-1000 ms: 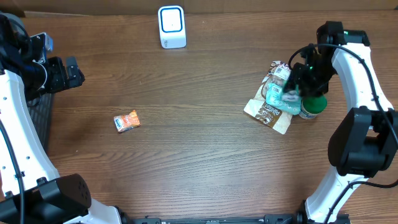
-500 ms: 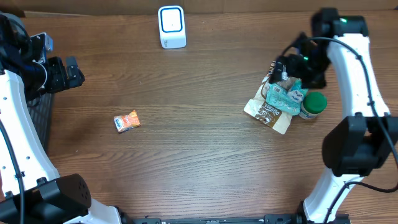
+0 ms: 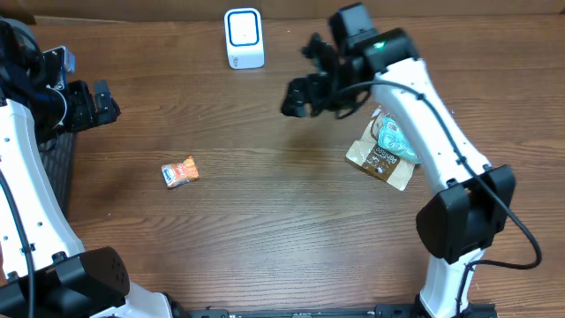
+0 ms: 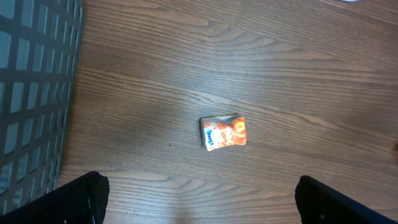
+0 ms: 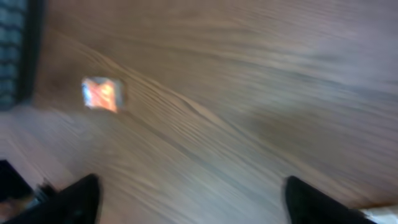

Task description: Scan the item barcode

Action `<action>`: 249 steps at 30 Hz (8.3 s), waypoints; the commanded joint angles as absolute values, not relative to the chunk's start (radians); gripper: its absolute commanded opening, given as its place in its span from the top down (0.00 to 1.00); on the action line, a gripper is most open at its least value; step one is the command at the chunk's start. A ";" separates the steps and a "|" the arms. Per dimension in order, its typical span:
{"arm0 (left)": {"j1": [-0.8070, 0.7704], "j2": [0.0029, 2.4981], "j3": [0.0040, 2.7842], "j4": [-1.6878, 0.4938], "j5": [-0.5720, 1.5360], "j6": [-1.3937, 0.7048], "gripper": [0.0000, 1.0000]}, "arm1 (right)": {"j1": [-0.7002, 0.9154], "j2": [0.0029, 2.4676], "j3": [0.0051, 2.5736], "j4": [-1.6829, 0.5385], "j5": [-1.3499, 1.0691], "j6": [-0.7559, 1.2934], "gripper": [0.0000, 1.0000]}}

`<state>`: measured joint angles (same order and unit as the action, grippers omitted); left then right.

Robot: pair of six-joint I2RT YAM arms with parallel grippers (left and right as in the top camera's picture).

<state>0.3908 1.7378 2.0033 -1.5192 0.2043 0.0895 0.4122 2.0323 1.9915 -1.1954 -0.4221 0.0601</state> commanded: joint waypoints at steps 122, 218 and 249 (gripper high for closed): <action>0.392 1.739 2.005 -1.517 0.206 0.109 0.00 | 0.572 2.305 1.816 -0.907 -0.410 -0.424 0.66; 0.392 1.739 2.005 -1.517 0.206 0.109 0.00 | 0.411 2.160 1.764 -0.931 -0.917 0.310 0.96; 0.392 1.739 2.005 -1.517 0.206 0.109 0.00 | 0.226 2.070 1.764 -0.838 -1.569 0.420 0.96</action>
<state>0.3908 1.7378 2.0033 -1.5192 0.2047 0.0898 0.2295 2.0857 1.7477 -0.8455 -1.5364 0.4152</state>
